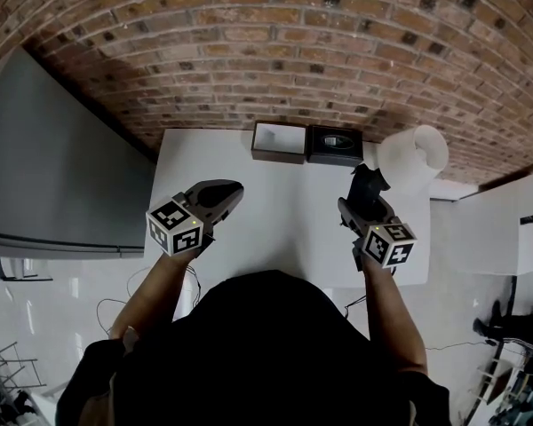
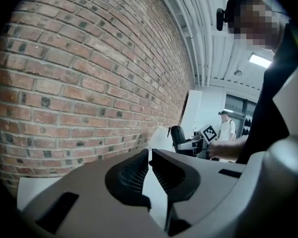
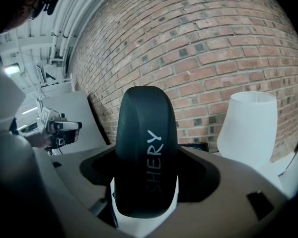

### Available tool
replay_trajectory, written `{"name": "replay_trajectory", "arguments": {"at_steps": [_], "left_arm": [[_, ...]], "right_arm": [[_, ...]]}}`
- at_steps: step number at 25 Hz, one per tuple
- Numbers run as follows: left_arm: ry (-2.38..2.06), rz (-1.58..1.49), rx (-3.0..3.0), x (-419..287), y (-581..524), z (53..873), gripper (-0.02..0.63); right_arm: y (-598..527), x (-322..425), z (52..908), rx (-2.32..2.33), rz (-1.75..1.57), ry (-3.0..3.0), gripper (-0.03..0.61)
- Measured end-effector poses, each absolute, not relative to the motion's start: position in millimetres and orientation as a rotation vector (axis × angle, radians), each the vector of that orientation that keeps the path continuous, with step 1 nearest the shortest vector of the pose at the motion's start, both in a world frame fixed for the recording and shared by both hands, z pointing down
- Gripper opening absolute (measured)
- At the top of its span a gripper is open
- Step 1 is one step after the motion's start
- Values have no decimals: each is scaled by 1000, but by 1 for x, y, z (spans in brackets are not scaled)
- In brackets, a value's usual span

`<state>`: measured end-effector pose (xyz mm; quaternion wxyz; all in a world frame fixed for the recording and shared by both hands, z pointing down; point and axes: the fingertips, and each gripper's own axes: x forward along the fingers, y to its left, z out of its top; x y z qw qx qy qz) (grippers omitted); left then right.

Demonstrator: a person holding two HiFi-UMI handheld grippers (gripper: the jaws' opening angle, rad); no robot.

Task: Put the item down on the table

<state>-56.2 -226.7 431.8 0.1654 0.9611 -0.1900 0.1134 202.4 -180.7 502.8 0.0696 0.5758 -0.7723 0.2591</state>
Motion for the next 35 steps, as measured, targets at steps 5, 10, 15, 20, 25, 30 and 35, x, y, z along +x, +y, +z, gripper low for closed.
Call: {"name": "replay_trajectory", "arguments": {"at_steps": [5,10,15,20,25,30,35], "left_arm": [[-552,331,2724,-63,-235,437,40],[-562,341,2712,-65,-241,444,40],[-568,353,2698,-68,-247,450,40],[-577,364,2682,-70,-255,459,40],[-577,379,2670,-70,-259,466,40],[-580,388,2659,-71,-263,472,40],[-590,397,2649,-74,-268,475,40]], "right_arm": [[-191,197,518,1714,798,-2314,353],[-198,194,538,1694,823,-2291,353],[-204,189,561,1664,857,-2266,353],[-212,188,583,1636,854,-2237,353],[-216,181,604,1588,895,-2207,353],[-221,174,623,1568,927,-2184,353],[-219,173,654,1518,980,-2131,353]]}}
